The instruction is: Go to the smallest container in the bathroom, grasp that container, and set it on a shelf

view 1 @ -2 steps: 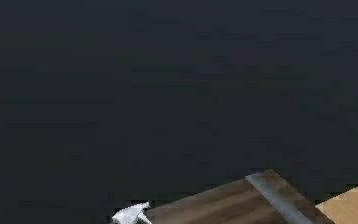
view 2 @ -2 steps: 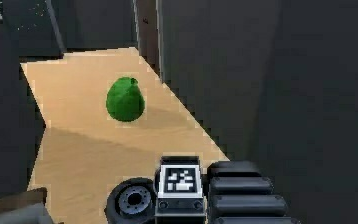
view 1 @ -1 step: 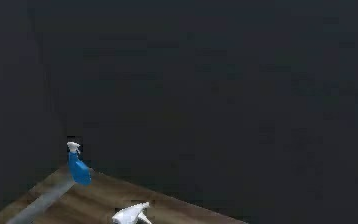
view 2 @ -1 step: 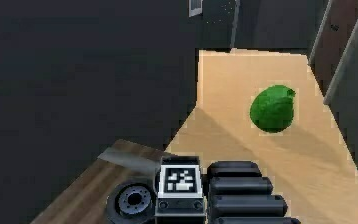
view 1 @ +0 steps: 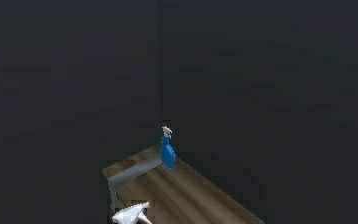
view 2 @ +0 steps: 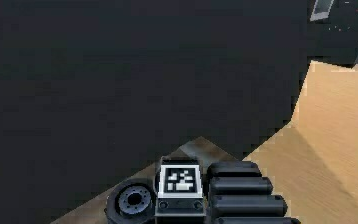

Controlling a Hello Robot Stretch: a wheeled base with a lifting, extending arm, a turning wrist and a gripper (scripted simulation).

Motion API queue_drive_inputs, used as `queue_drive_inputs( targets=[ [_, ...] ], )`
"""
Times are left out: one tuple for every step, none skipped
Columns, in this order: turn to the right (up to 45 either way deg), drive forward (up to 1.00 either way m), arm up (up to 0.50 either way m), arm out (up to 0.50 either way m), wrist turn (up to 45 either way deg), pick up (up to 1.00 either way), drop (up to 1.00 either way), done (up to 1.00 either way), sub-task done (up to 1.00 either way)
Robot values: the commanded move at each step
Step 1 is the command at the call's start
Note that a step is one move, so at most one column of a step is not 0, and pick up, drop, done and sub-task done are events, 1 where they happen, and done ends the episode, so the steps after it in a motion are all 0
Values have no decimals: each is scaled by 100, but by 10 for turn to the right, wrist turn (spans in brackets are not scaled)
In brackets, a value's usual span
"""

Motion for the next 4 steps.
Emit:
queue_drive_inputs(
  targets=[
    [0,0,0,8,0,0,0,0,0],
    [0,0,0,0,390,0,0,0,0],
    [0,0,-10,0,0,0,0,0,0],
    [0,0,-32,0,0,0,0,0,0]
  ],
)
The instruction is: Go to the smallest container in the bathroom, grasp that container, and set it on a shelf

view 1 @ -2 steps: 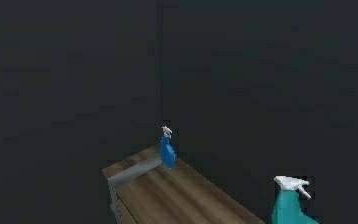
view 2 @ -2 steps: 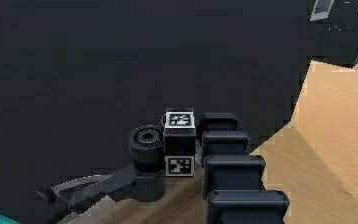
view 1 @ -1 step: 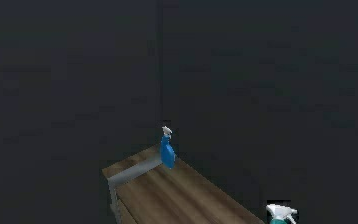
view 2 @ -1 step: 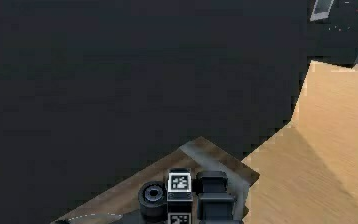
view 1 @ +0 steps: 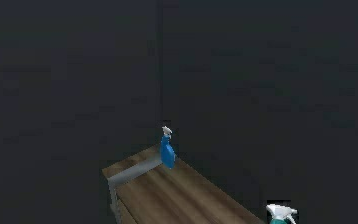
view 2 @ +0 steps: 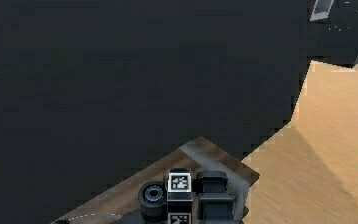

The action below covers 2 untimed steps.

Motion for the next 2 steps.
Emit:
queue_drive_inputs(
  targets=[
    [0,0,0,0,0,0,100,0,0],
    [0,0,10,0,0,0,0,0,0]
  ],
)
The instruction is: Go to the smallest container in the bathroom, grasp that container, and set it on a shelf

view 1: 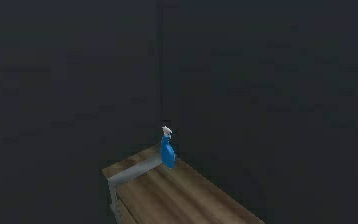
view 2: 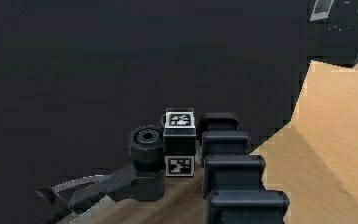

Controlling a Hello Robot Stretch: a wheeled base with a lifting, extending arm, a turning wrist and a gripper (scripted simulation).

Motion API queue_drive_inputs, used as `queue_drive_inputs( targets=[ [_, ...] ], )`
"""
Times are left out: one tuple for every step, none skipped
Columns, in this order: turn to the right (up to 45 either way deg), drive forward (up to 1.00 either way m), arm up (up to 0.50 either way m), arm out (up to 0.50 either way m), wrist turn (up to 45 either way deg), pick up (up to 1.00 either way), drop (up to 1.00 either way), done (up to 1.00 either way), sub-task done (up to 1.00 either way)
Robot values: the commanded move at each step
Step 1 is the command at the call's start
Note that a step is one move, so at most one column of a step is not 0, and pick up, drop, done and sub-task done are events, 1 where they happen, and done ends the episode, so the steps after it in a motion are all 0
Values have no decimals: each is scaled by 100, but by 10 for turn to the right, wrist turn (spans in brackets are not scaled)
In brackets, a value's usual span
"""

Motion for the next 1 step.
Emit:
queue_drive_inputs(
  targets=[
    [0,0,0,-8,0,0,0,0,0]
  ],
)
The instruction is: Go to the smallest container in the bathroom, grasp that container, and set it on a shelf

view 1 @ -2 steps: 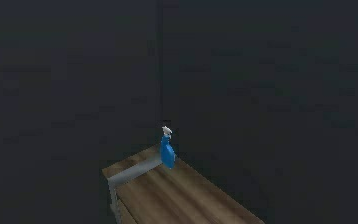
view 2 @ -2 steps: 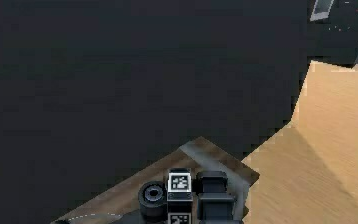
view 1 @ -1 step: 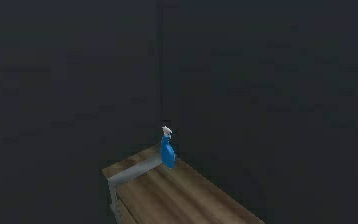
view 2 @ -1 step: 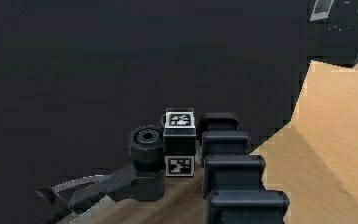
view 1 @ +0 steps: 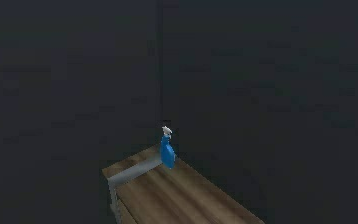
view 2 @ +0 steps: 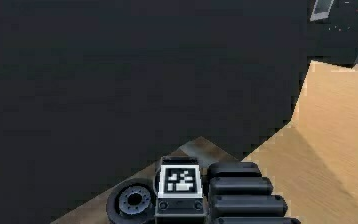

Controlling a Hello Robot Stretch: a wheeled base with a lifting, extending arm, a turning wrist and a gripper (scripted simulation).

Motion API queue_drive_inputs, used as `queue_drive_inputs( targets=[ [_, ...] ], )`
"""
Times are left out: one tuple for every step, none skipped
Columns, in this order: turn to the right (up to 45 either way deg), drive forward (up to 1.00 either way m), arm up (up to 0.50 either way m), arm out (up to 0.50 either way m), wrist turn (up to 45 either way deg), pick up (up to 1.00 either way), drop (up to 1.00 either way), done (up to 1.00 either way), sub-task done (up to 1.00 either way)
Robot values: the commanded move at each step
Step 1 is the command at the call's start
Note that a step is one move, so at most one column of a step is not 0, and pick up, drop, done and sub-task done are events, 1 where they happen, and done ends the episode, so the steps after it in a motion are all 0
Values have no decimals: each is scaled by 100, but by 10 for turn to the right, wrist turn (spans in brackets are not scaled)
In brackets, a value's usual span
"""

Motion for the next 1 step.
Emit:
queue_drive_inputs(
  targets=[
    [0,0,0,0,0,0,0,100,0]
  ],
)
